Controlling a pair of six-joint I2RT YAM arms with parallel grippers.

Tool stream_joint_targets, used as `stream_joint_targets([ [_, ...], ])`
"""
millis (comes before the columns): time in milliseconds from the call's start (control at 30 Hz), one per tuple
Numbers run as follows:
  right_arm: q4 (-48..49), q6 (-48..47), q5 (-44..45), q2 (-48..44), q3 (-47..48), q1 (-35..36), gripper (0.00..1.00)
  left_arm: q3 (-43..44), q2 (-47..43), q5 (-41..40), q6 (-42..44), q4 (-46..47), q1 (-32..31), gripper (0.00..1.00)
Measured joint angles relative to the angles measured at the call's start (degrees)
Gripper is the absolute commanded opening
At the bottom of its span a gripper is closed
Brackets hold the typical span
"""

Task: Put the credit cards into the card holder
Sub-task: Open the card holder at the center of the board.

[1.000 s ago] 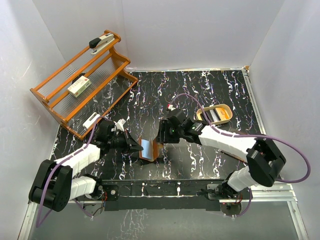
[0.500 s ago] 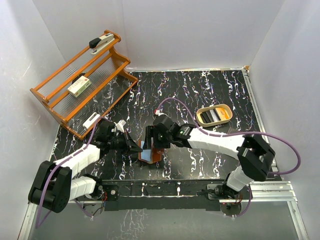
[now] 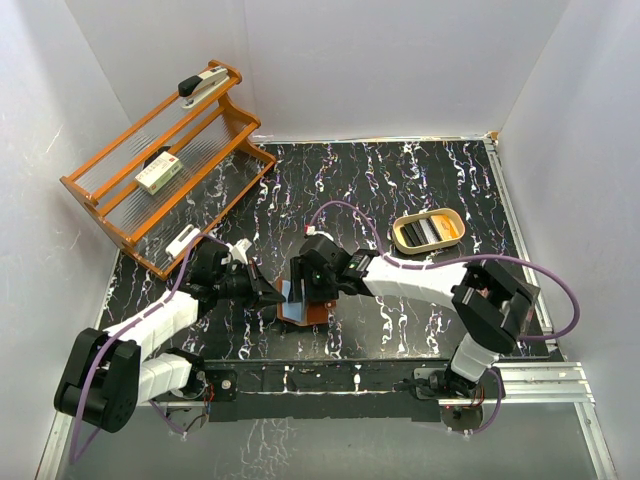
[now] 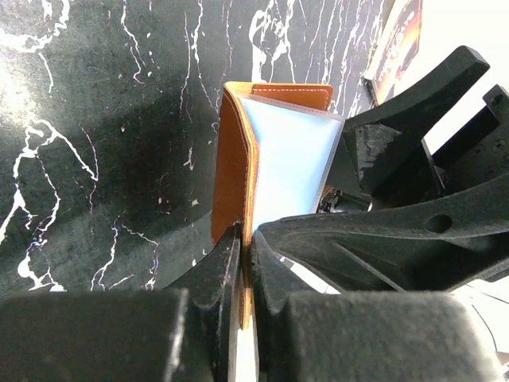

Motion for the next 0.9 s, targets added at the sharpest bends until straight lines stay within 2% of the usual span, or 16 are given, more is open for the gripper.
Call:
stream_joint_targets([
  [200, 2.80, 0.22, -1.14, 1.73, -1.03, 0.00, 0.64, -0.74, 0.00, -0.72, -0.13, -0.20, 0.02, 0.00],
  [600, 9.53, 2.89, -5.57, 0.59, -8.35, -0.04, 0.70, -1.18, -0.02, -1.01, -0.61, -0.13, 0.00, 0.00],
  [900, 10.40, 3.58, -6.95, 0.22, -8.83, 0.00, 0.75, -1.51, -0.13, -1.03, -1.18, 0.26, 0.00, 0.00],
])
